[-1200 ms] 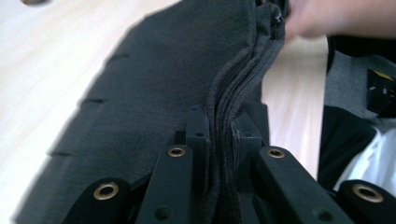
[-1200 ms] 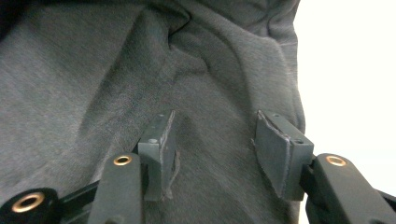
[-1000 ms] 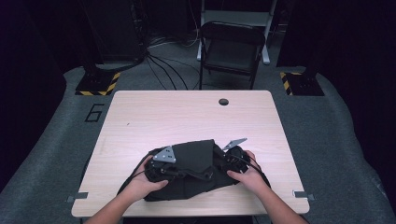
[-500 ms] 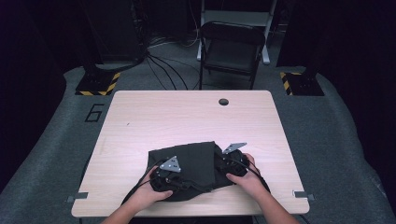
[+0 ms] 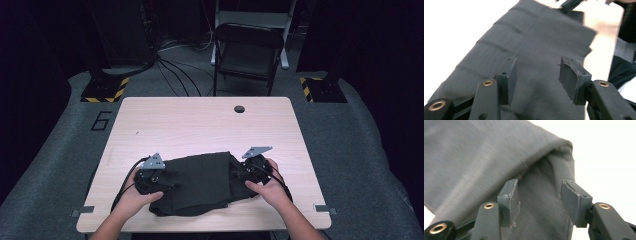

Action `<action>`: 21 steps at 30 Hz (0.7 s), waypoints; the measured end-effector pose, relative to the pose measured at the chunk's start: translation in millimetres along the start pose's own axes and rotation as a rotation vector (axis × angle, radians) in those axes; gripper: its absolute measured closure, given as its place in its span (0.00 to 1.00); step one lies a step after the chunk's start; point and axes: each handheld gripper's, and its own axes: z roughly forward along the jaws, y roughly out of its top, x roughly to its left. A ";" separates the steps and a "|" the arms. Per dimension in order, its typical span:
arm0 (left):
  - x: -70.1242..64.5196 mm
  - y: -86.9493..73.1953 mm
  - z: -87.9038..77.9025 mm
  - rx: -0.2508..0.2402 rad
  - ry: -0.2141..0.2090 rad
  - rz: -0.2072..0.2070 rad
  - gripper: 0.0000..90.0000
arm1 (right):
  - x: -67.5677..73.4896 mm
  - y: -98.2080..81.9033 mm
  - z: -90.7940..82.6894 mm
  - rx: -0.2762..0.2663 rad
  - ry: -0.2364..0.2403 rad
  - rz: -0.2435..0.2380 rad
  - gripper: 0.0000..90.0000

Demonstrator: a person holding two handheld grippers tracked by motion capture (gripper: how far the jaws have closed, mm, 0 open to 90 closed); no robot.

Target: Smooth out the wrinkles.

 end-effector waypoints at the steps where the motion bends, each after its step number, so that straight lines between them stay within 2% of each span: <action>1: 4.0 -4.4 4.2 0.017 0.015 -0.003 0.52 | 2.6 3.8 -2.4 -0.003 0.006 -0.008 0.52; 3: 6.8 -6.6 6.4 0.030 0.015 -0.013 0.52 | 4.7 6.3 -3.1 -0.011 0.011 -0.018 0.52; 5: 9.6 -10.9 10.2 0.036 0.018 -0.033 0.52 | 16.2 13.6 -4.8 -0.023 0.046 -0.034 0.52; 6: 9.6 -10.9 10.2 0.036 0.018 -0.033 0.51 | 16.2 13.6 -4.8 -0.023 0.046 -0.034 0.52; 7: 11.2 -13.7 12.5 0.053 0.026 -0.024 0.51 | 24.9 15.5 -2.4 -0.037 0.086 -0.069 0.52; 8: 11.4 -14.8 13.1 0.062 0.032 -0.025 0.51 | 29.1 15.0 -0.6 -0.043 0.100 -0.077 0.52; 10: 13.0 -18.3 15.2 0.065 0.035 -0.027 0.50 | 35.5 12.3 5.2 -0.039 0.112 -0.092 0.52; 12: 14.9 -21.6 16.4 0.083 0.024 -0.032 0.50 | 38.3 6.3 17.0 0.003 0.104 -0.125 0.52; 14: 14.4 -24.7 19.3 0.104 0.026 -0.026 0.49 | 39.3 0.4 27.1 0.050 0.086 -0.133 0.52; 17: 14.0 -28.3 23.8 0.139 0.034 0.016 0.49 | 39.3 -8.4 39.8 0.114 0.083 -0.145 0.51; 20: 15.4 -29.7 23.2 0.151 0.027 0.023 0.49 | 37.3 -12.5 44.5 0.117 0.098 -0.140 0.50; 21: 15.9 -30.9 23.2 0.146 0.023 0.010 0.49 | 35.8 -12.9 44.9 0.114 0.104 -0.138 0.51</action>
